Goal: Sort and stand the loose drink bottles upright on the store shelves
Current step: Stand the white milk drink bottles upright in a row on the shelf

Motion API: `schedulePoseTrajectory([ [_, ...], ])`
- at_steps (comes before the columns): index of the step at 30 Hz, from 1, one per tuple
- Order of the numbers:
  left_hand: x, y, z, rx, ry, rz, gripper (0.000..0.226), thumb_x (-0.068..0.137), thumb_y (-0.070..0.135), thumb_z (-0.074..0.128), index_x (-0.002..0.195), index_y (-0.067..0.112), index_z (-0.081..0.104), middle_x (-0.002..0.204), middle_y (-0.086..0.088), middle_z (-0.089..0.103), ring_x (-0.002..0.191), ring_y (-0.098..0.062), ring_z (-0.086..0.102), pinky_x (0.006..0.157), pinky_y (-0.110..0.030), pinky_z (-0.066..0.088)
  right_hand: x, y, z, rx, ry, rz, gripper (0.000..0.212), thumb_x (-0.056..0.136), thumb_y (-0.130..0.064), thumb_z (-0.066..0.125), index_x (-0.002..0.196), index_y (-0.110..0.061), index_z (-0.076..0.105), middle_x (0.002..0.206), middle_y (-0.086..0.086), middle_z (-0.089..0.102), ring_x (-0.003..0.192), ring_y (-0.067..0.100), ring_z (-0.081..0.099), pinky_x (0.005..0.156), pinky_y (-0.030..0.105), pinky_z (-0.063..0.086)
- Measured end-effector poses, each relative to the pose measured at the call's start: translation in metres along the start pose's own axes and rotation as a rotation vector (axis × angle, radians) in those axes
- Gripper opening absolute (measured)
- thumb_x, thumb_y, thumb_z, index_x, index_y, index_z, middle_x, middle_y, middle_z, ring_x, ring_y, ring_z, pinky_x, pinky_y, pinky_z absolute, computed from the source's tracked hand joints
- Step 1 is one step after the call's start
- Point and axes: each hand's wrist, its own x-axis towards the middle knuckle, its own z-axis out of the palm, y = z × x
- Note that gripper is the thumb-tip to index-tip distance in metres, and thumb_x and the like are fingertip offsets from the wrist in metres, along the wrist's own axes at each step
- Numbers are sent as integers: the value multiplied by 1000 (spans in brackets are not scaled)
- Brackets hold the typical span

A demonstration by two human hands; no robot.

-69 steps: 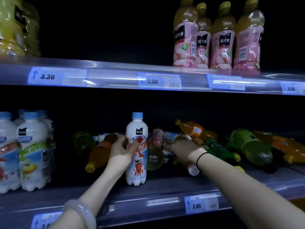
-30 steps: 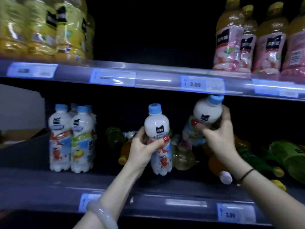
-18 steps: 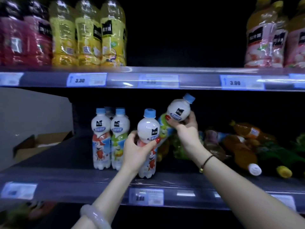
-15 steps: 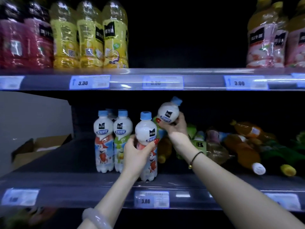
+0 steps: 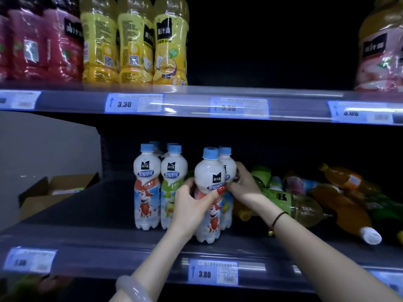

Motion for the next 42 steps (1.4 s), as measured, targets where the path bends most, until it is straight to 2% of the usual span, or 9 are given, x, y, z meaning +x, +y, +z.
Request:
schedulePoseTrajectory([
  [6, -11, 16, -49, -217, 26, 31, 39, 58, 23, 83, 91, 9, 68, 83, -3, 76, 80, -15, 72, 66, -23, 55, -9, 4, 13, 145, 3, 47, 42, 76, -5, 74, 110, -14, 50, 100, -1, 64, 85, 6, 60, 71, 18, 50],
  [11, -9, 22, -112, -169, 172, 43, 30, 62, 19, 79, 89, 12, 69, 79, 3, 76, 74, -10, 70, 61, -20, 55, -15, 8, 35, 294, 14, 81, 42, 81, -10, 71, 119, -13, 53, 120, 9, 64, 109, 23, 62, 94, 41, 51],
  [16, 2, 15, -164, 11, 274, 22, 10, 80, 10, 69, 86, 19, 67, 86, 0, 72, 82, -13, 67, 71, -28, 55, -19, 9, 52, 316, 54, 85, 43, 84, -16, 68, 123, -10, 51, 124, 10, 62, 109, 23, 62, 93, 40, 51],
  [21, 30, -13, -185, 50, 289, -91, 14, 83, 6, 66, 91, 17, 60, 88, -3, 67, 79, -16, 64, 71, -30, 51, -27, 12, 68, 293, 50, 92, 62, 77, -54, 64, 131, -31, 46, 131, -2, 58, 119, 19, 56, 101, 45, 47],
  [24, 48, -30, -188, -26, 248, -168, 16, 83, 4, 65, 88, 19, 61, 88, -4, 67, 79, -19, 64, 71, -31, 51, -24, 14, 76, 297, 72, 123, 49, 84, -48, 61, 127, -30, 45, 127, 1, 59, 115, 20, 58, 99, 48, 48],
  [31, 66, -51, -173, -105, 173, -197, 29, 84, 8, 65, 108, 12, 51, 96, -5, 65, 83, -19, 64, 70, -34, 52, -21, 15, 79, 279, 62, 115, 32, 94, -37, 51, 123, -28, 43, 121, 0, 61, 109, 17, 59, 88, 35, 51],
  [36, 61, -58, -170, 1, 172, -156, 19, 85, 21, 66, 101, 26, 58, 98, 3, 66, 90, -18, 64, 80, -37, 52, -29, 9, 75, 202, 26, 126, 21, 98, -34, 42, 119, -31, 40, 99, -24, 52, 89, -10, 51, 65, 0, 44],
  [38, 55, -60, -165, 16, 166, -127, 23, 85, 20, 66, 106, 27, 60, 99, 6, 67, 92, -14, 64, 81, -36, 52, -33, 7, 70, 161, 27, 115, 23, 100, -34, 39, 122, -32, 41, 102, -24, 51, 95, -5, 50, 72, 1, 40],
  [42, 47, -56, -156, 112, 206, -106, 31, 85, 21, 65, 115, 22, 55, 107, 0, 63, 97, -17, 61, 80, -29, 48, -32, 12, 53, 27, 65, 125, 38, 101, -31, 37, 136, -18, 44, 122, -11, 46, 114, 4, 41, 95, 18, 30],
])
